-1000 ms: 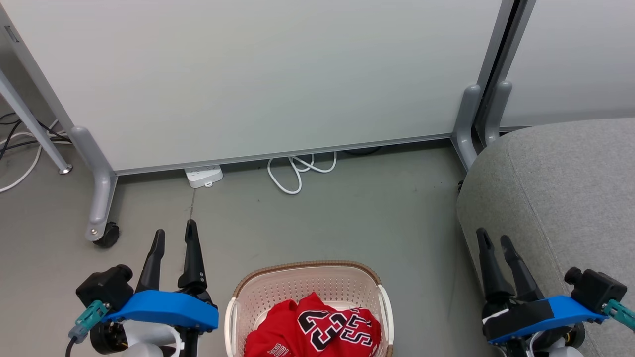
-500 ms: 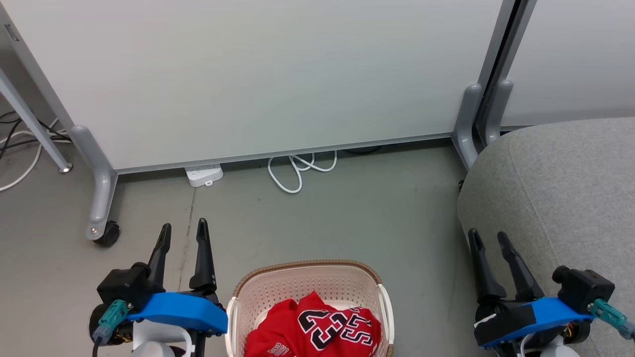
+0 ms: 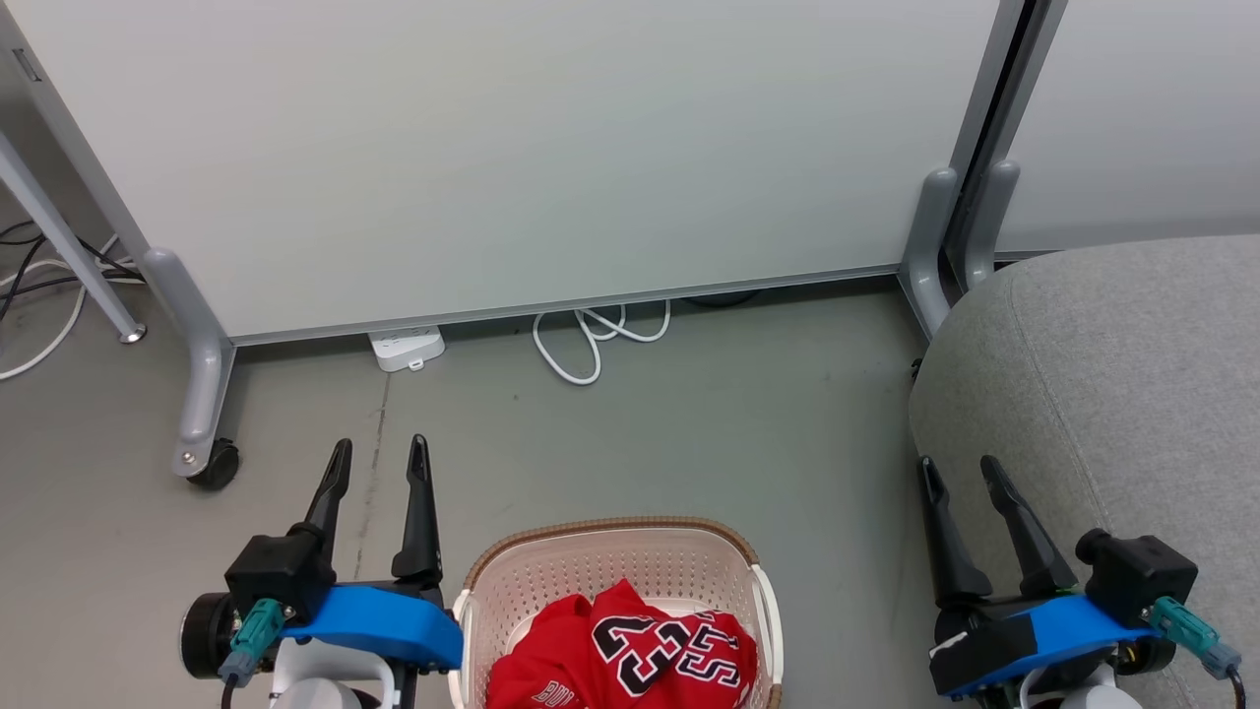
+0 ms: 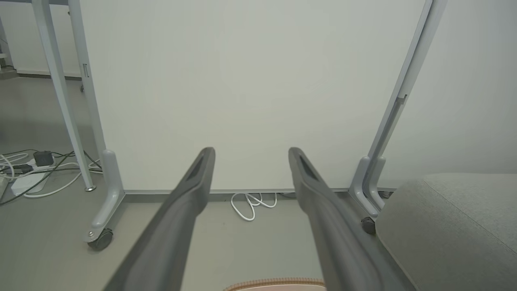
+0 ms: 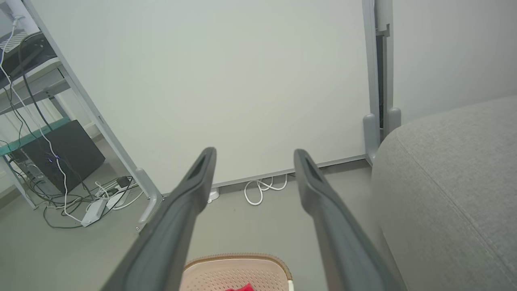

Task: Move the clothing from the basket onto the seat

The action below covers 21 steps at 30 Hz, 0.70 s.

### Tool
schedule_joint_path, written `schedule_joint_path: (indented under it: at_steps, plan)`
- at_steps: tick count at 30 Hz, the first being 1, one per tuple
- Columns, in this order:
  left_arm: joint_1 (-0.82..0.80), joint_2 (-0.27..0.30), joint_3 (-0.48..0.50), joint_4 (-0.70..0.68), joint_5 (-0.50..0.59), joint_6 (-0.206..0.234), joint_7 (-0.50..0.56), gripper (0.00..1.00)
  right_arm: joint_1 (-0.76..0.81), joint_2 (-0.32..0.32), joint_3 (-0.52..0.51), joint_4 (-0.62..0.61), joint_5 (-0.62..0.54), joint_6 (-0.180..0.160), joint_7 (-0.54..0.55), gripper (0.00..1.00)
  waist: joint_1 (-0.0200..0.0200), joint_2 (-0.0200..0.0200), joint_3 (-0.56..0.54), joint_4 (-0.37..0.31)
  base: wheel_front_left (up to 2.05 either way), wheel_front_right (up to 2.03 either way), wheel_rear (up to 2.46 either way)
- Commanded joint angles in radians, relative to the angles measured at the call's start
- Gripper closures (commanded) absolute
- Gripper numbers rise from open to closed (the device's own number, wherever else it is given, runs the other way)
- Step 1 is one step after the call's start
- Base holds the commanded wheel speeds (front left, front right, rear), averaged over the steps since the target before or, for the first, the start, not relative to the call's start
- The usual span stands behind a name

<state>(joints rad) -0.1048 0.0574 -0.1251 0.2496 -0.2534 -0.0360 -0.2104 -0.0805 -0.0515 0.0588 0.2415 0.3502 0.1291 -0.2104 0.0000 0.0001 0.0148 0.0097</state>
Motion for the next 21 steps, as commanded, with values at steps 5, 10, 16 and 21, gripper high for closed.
schedule_joint_path:
  at_steps: [5,10,16,21]
  plan:
    - [-0.017,-0.001,-0.004,0.012,0.053,-0.005,-0.017,0.0,-0.018,-0.001,0.004,0.005,-0.057,0.002,-0.018,0.0,0.0,-0.0001,-0.001,0.0,0.0,0.0,0.0]
    - [-0.016,-0.003,-0.003,0.023,0.077,-0.006,-0.025,0.0,-0.017,-0.001,0.004,0.009,-0.089,0.002,-0.026,0.0,0.0,-0.0001,-0.002,0.001,0.0,0.0,0.0]
    - [-0.018,-0.005,-0.004,0.04,0.112,-0.009,-0.037,0.0,-0.015,-0.001,0.003,0.018,-0.131,0.002,-0.037,0.0,0.0,-0.0001,-0.002,0.002,0.0,0.0,0.0]
    - [-0.02,-0.006,-0.007,0.053,0.146,-0.012,-0.046,0.0,-0.017,0.0,0.002,0.025,-0.168,0.002,-0.046,0.0,0.0,-0.0001,0.0,0.003,0.0,0.0,0.0]
